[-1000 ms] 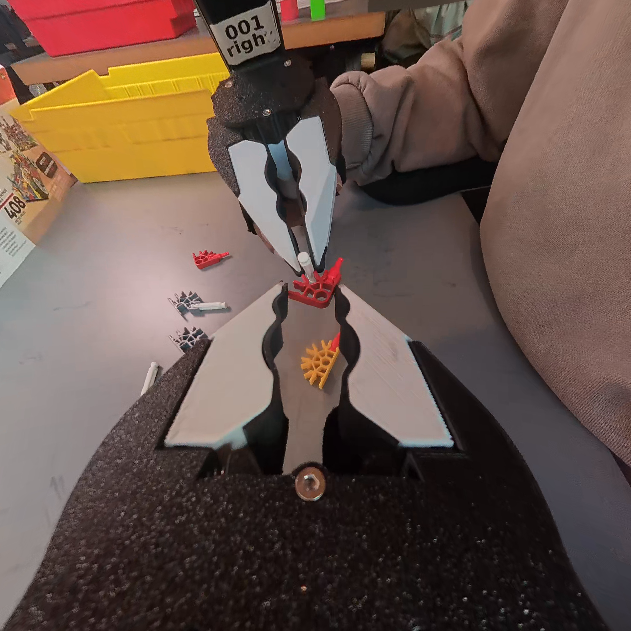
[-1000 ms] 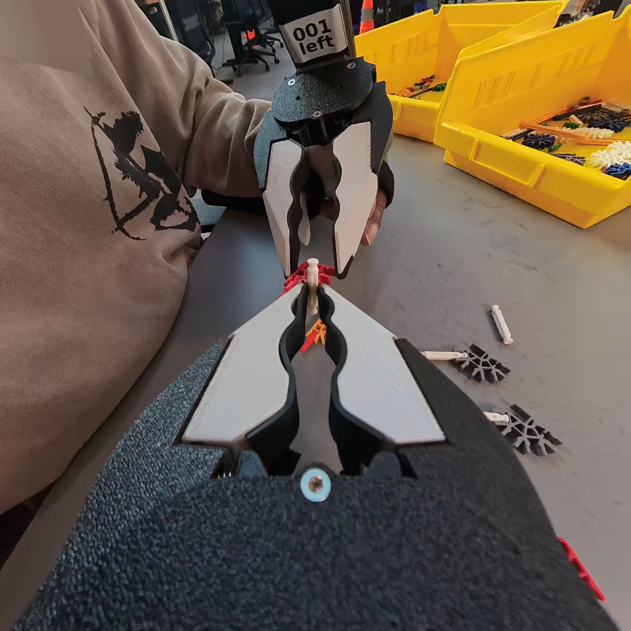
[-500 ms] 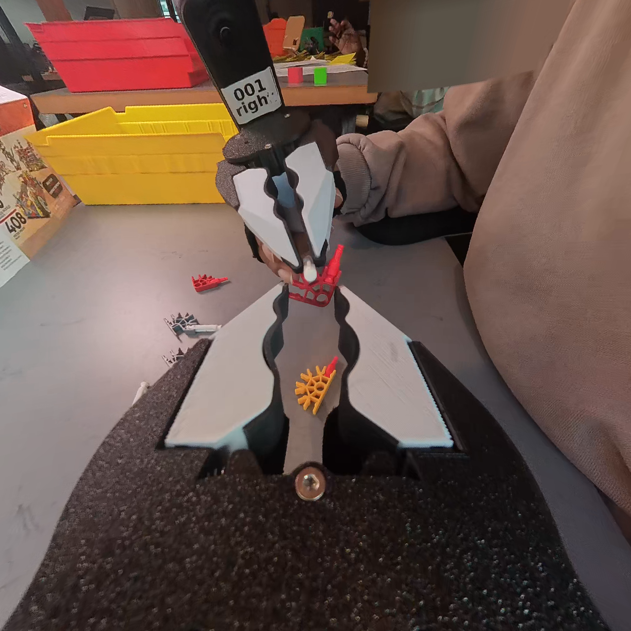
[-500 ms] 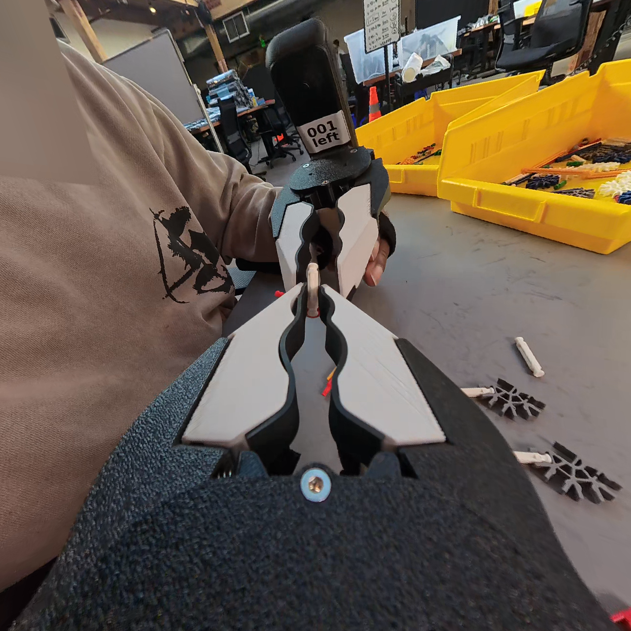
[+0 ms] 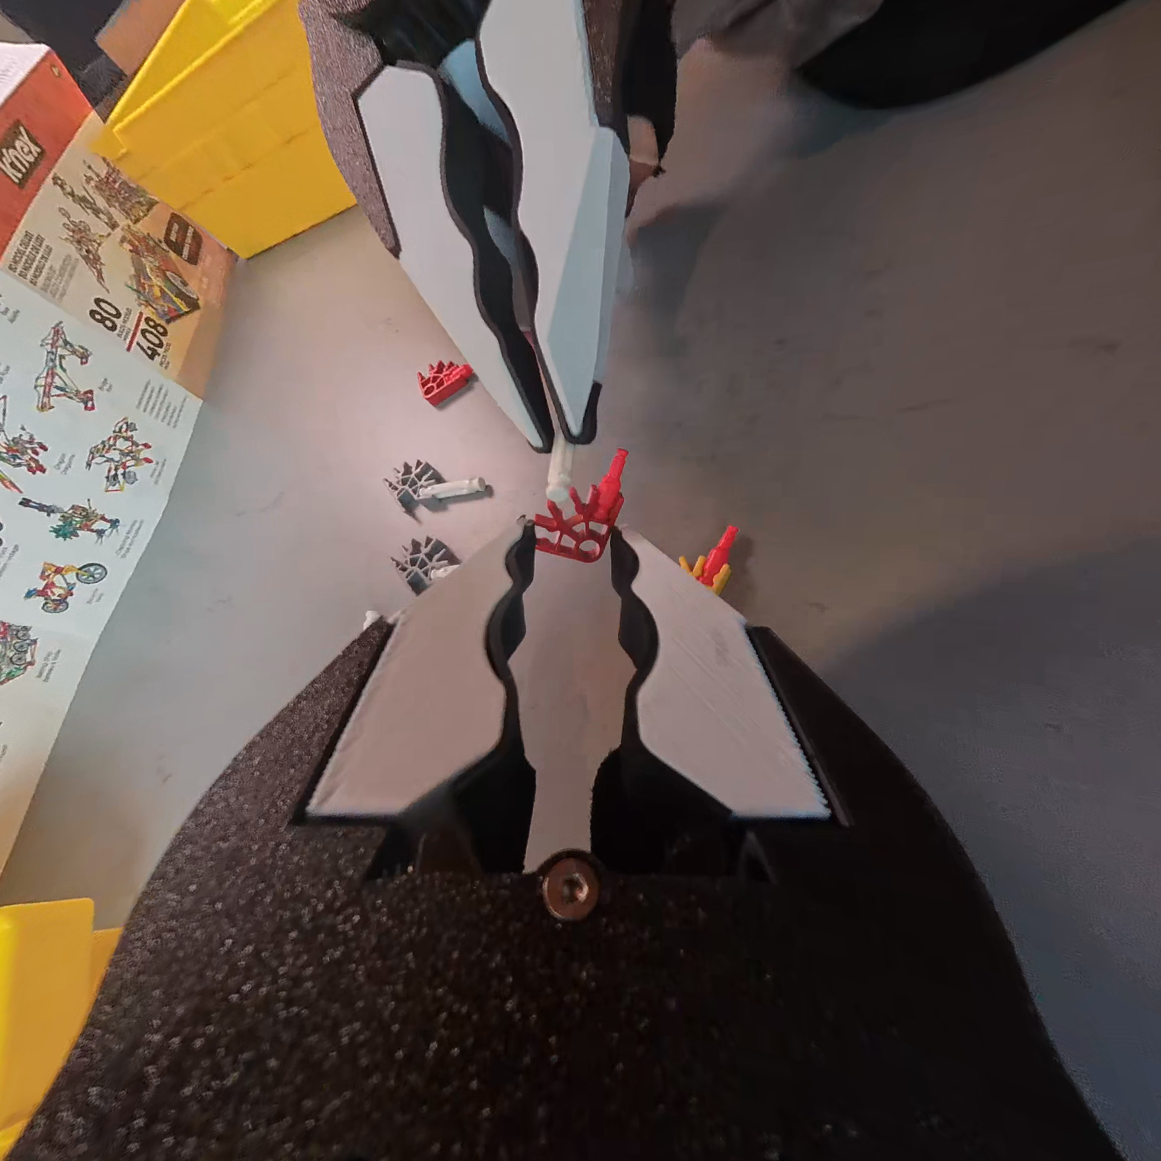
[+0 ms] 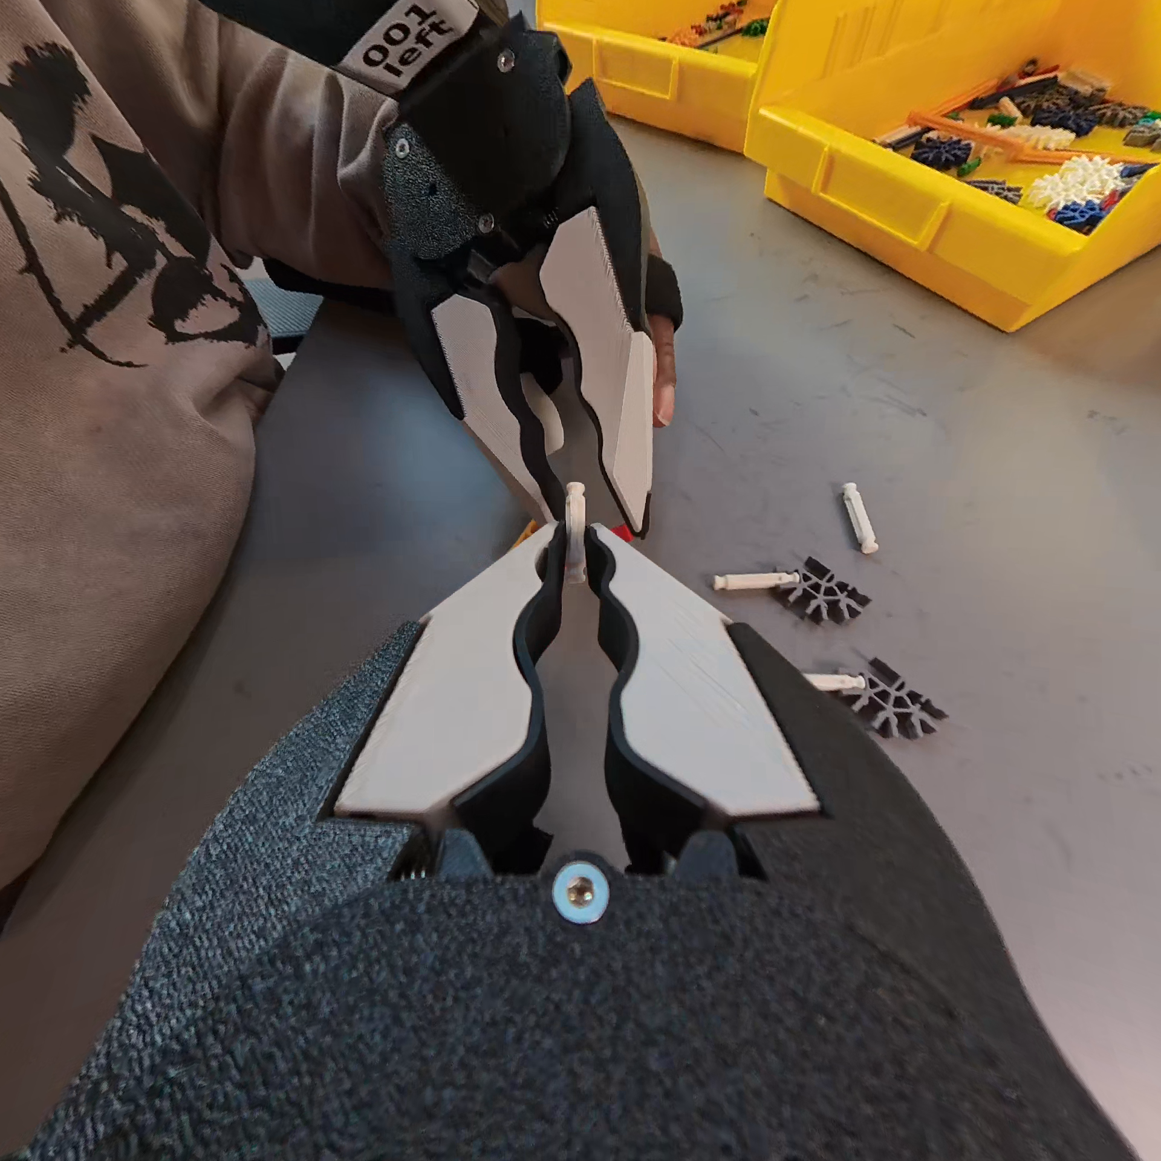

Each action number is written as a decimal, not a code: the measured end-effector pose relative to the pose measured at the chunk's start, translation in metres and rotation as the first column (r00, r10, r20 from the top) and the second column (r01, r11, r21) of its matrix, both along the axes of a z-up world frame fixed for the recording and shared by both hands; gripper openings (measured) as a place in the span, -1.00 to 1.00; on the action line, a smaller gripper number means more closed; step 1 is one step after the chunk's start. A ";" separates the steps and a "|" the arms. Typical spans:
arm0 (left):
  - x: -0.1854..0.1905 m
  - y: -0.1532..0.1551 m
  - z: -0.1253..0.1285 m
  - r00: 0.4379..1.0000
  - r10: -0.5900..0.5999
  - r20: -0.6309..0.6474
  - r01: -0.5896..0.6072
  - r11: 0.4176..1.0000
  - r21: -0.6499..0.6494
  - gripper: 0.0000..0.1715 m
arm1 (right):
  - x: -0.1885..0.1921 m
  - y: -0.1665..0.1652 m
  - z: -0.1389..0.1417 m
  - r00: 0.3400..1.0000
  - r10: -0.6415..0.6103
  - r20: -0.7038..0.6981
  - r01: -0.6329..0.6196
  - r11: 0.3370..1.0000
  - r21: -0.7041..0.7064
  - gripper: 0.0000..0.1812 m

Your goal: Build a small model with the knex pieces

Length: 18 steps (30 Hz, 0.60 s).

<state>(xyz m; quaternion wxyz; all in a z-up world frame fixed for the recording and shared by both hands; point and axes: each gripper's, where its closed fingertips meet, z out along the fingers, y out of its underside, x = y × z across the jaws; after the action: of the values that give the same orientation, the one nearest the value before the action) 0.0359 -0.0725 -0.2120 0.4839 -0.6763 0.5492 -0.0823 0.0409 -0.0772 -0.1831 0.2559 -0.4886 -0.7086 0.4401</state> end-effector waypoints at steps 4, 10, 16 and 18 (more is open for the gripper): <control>-0.003 0.005 -0.002 0.997 0.019 -0.076 -0.012 0.996 0.087 -0.72 | 0.006 0.018 -0.012 0.994 -0.069 0.081 0.068 0.997 0.021 -0.96; -0.004 0.005 -0.013 0.993 0.010 -0.119 -0.002 0.998 0.067 -0.72 | 0.021 0.027 -0.051 0.967 -0.071 0.244 0.004 0.965 0.263 -0.96; -0.006 0.010 -0.004 0.994 0.041 -0.099 -0.029 0.993 0.119 -0.72 | 0.016 0.023 -0.045 0.970 -0.087 0.228 0.024 0.963 0.267 -0.74; -0.008 0.013 0.002 0.993 0.062 -0.098 -0.047 0.987 0.155 -0.72 | 0.008 0.012 -0.027 0.983 -0.069 0.170 0.044 0.989 0.143 -0.71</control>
<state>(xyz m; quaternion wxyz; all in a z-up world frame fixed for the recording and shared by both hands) 0.0278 -0.0598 -0.2101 0.5075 -0.6555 0.5592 0.0080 0.0494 -0.0654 -0.2106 0.2385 -0.5263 -0.7429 0.3379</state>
